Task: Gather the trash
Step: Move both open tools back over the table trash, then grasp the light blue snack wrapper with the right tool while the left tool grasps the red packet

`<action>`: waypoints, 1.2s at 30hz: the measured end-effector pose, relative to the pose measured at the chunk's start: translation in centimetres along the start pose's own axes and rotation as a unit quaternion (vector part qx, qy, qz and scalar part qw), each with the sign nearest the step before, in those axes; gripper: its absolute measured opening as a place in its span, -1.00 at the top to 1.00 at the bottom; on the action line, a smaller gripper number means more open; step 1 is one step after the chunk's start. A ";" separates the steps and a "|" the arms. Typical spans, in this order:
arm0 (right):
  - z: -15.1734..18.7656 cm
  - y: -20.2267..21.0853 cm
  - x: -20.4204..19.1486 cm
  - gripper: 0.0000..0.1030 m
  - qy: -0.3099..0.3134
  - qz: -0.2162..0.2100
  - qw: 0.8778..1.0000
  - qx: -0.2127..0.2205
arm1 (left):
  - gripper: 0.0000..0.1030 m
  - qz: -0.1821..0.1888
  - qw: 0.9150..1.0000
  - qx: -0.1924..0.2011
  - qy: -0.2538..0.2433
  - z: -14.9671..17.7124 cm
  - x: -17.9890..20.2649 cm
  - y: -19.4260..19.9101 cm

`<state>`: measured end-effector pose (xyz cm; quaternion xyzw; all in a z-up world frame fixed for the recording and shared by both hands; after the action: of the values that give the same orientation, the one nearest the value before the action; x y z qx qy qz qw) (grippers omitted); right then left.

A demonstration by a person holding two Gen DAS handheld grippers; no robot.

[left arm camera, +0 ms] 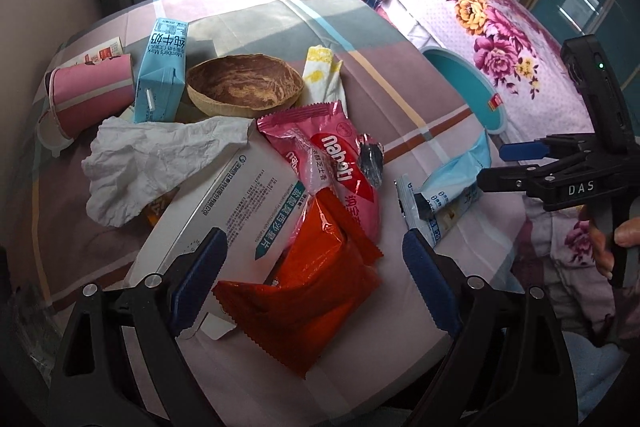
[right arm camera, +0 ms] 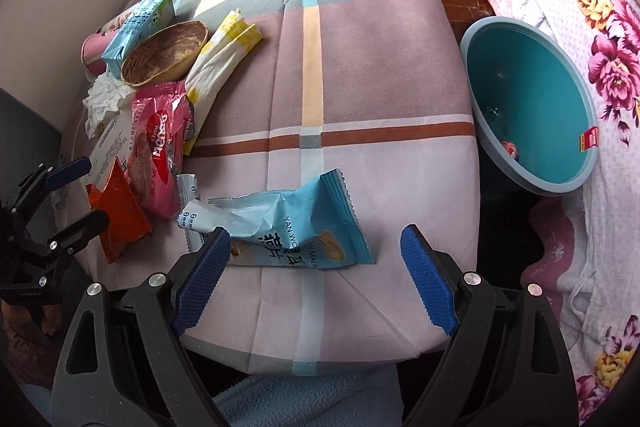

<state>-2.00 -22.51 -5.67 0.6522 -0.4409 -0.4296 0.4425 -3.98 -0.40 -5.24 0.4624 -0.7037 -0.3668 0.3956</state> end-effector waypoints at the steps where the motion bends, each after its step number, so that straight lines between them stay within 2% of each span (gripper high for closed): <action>1: 0.0 -0.4 -0.1 -0.61 0.005 -0.002 1.000 -0.003 | -0.74 -0.003 1.000 -0.006 -0.007 0.4 0.0 -0.3; 7: -0.2 -1.9 -0.4 -0.61 0.022 -0.010 1.000 -0.014 | -0.74 0.001 0.999 -0.038 -0.036 2.0 -0.2 -1.7; 12: -0.4 -2.3 -0.5 -0.60 0.023 -0.013 1.000 -0.010 | -0.74 -0.010 0.997 -0.039 -0.063 2.6 0.4 -2.4; 15: -0.4 -2.4 -0.5 -0.05 0.024 -0.019 0.999 -0.011 | -0.73 -0.013 0.997 -0.032 -0.067 2.7 0.5 -2.5; 16: -0.4 -2.6 -0.6 0.13 0.025 -0.018 0.999 -0.013 | -0.59 -0.012 0.997 -0.030 -0.067 2.6 0.5 -2.5; 17: -0.4 -2.6 -0.7 0.18 0.027 -0.018 0.999 -0.013 | -0.49 -0.007 0.997 -0.034 -0.067 2.6 0.6 -2.5; 18: -0.3 -2.6 -0.8 0.29 0.028 -0.018 0.999 -0.011 | -0.25 0.002 0.997 -0.040 -0.064 2.6 0.5 -2.6; 19: -0.3 -2.4 -0.8 0.56 0.029 -0.019 0.999 -0.009 | -0.15 0.003 0.997 -0.044 -0.059 2.5 0.4 -2.8; 20: -0.2 -2.3 -0.8 0.68 0.029 -0.023 0.999 -0.006 | -0.09 0.002 0.998 -0.041 -0.055 2.5 0.2 -2.8; 22: -0.3 -1.9 -0.8 0.75 0.025 -0.030 0.999 0.001 | 0.13 0.003 0.998 -0.040 -0.045 2.4 0.0 -2.8; 24: -0.4 -1.4 -0.8 0.78 0.025 -0.034 0.999 0.010 | 0.20 0.009 0.999 -0.037 -0.033 2.2 -0.3 -2.5; 36: -1.2 2.5 -0.7 0.81 0.033 -0.023 0.998 0.055 | 0.21 0.018 0.999 0.009 0.025 0.2 -1.4 0.9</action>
<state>-1.56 -22.12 -2.85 0.6994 -0.4337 -0.3931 0.4103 -4.14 1.22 -4.80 0.4624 -0.7049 -0.3415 0.4156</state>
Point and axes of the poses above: each gripper's, at about its wrist camera, not at the fingertips, and y roughly against the way its jaws point, x to its right, z to its underside, the point moved 1 cm from there along -y, roughly the way its jaws point, and after that the axes turned 9 degrees about y, right-handed, at the moved point
